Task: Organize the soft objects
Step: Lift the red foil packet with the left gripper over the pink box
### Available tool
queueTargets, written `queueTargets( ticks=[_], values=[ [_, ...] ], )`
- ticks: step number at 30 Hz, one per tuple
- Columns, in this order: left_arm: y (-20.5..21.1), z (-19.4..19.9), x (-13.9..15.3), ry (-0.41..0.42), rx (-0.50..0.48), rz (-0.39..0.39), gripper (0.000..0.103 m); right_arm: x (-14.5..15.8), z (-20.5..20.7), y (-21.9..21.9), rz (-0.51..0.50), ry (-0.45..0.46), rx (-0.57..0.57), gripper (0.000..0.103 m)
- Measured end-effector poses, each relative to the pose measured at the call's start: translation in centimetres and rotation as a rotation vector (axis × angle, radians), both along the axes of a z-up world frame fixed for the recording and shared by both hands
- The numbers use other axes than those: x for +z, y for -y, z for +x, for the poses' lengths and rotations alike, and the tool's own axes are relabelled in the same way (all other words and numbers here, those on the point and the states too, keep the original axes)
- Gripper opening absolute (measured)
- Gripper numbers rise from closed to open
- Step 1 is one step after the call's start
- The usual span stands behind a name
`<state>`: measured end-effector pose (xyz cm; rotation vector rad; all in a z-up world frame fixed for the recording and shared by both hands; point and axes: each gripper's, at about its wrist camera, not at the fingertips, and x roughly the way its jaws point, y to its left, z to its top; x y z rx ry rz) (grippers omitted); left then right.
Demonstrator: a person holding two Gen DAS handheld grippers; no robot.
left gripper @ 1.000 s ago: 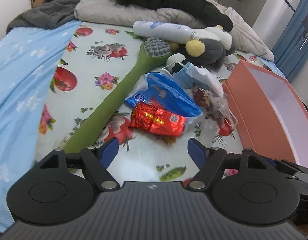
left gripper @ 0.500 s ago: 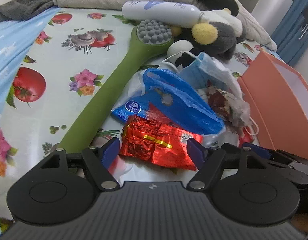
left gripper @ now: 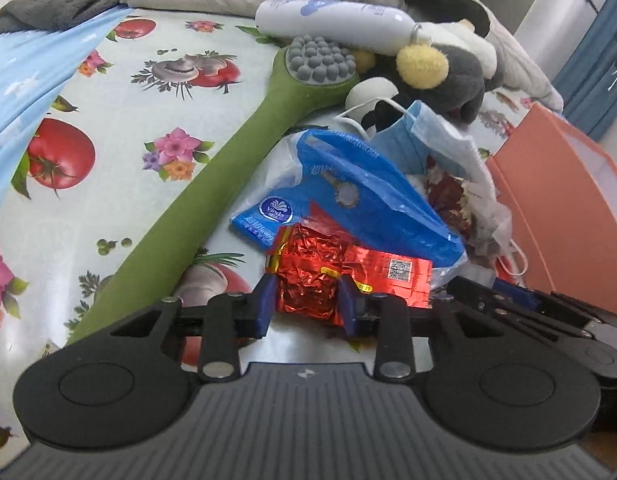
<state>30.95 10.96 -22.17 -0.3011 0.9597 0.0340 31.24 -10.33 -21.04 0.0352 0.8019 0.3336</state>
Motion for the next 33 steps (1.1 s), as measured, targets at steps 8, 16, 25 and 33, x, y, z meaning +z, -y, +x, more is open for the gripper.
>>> queueTargets(
  ticks=[8, 16, 25, 33],
  values=[
    [0.2, -3.2, 1.3, 0.010, 0.023, -0.039, 0.038, 1.4, -2.3, 0.8, -0.009, 0.014, -0.008, 0.030],
    [1.3, -7.7, 4.2, 0.048, 0.023, -0.051, 0.038, 3.5, -6.1, 1.8, 0.004, 0.032, -0.012, 0.030],
    [2.1, -13.1, 8.5, 0.108, 0.047, -0.083, 0.038, 7.8, -11.1, 3.0, 0.027, 0.087, -0.001, 0.030],
    [3.5, -18.0, 12.3, 0.179, 0.027, -0.066, 0.038, 10.6, -15.5, 4.5, 0.037, 0.122, -0.001, 0.030]
  ],
)
